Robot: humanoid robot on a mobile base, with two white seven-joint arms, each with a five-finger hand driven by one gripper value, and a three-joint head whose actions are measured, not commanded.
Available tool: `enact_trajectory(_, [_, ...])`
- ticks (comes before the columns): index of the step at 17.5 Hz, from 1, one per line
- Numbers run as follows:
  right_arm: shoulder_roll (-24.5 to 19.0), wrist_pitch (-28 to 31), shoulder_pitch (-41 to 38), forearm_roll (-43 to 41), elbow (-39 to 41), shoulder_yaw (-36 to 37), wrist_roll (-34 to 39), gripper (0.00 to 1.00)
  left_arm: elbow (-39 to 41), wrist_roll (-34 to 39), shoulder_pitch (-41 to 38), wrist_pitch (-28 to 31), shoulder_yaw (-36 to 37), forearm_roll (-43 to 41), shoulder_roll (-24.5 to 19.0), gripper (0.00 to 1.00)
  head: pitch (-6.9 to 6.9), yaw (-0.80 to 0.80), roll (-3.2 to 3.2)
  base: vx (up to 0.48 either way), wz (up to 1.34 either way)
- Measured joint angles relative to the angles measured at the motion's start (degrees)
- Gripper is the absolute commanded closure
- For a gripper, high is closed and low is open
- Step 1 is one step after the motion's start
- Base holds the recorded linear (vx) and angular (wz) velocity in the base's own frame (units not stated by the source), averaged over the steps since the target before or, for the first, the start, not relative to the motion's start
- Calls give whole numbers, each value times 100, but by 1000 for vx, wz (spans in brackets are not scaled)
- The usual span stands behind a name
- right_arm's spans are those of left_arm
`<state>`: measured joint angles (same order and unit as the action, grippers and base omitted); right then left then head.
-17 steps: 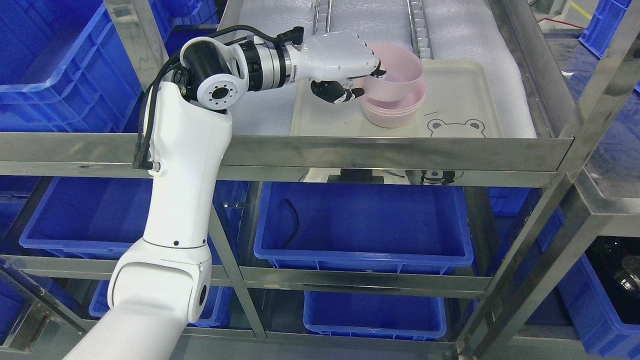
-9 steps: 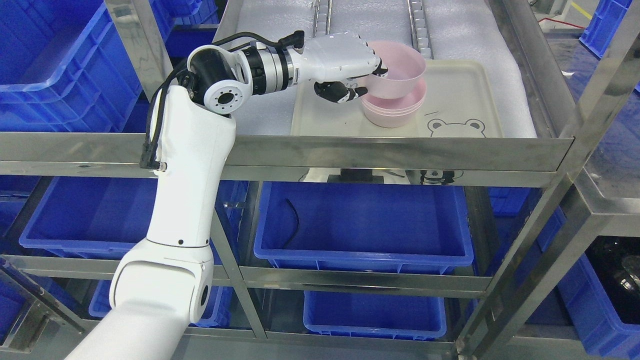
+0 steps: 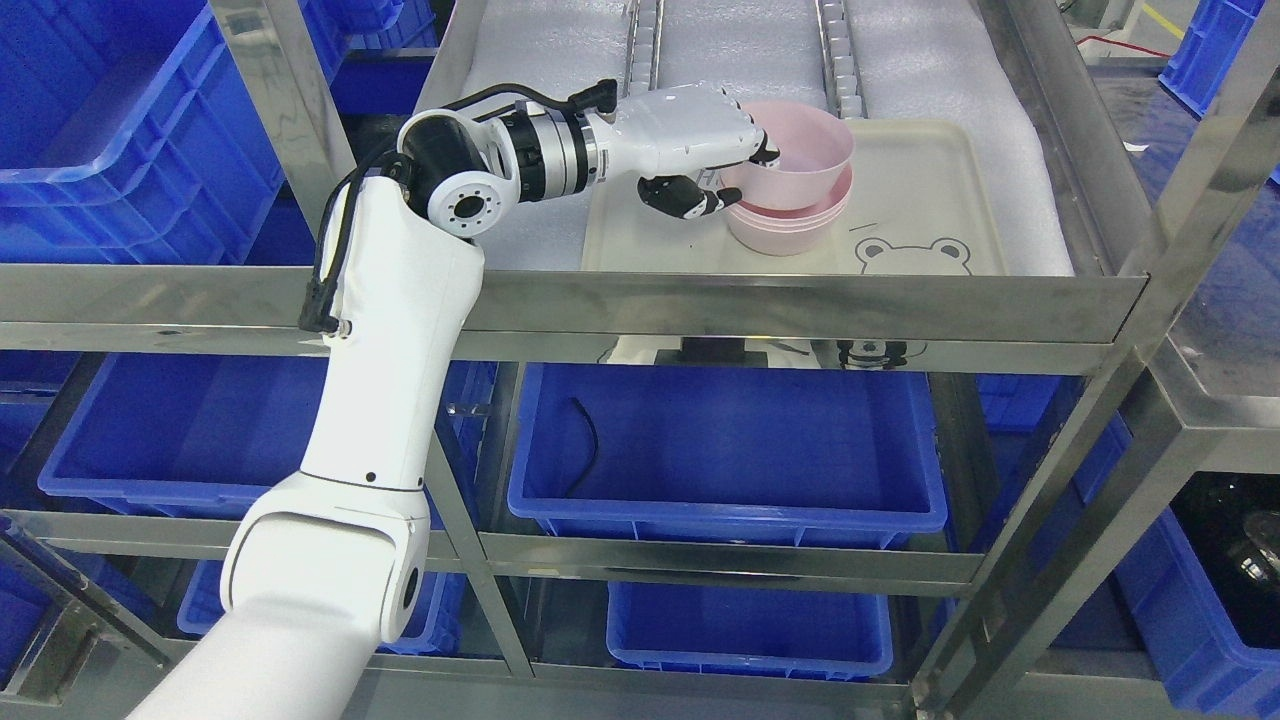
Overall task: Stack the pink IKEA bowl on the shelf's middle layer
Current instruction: 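Open the left hand and release the stacked bowl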
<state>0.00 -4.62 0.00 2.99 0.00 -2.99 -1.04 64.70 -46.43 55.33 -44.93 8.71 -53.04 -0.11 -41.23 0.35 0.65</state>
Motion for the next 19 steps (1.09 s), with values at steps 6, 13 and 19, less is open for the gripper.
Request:
enact_trajectory(6, [0,0,0,0,0,0,0,0,-203,33,19,-3,85,-9,4,34,0,0,0,0,0])
enact_trajectory(13, [0,0,0,0,0,0,0,0,-203,-74,239,-11,26,457,8,0,0,0,0,0,0])
enact_trajectory(19, [0,0,0,0,0,0,1,0,107,-186,298,191,-41,2286,9,0,0,0,0,0,0])
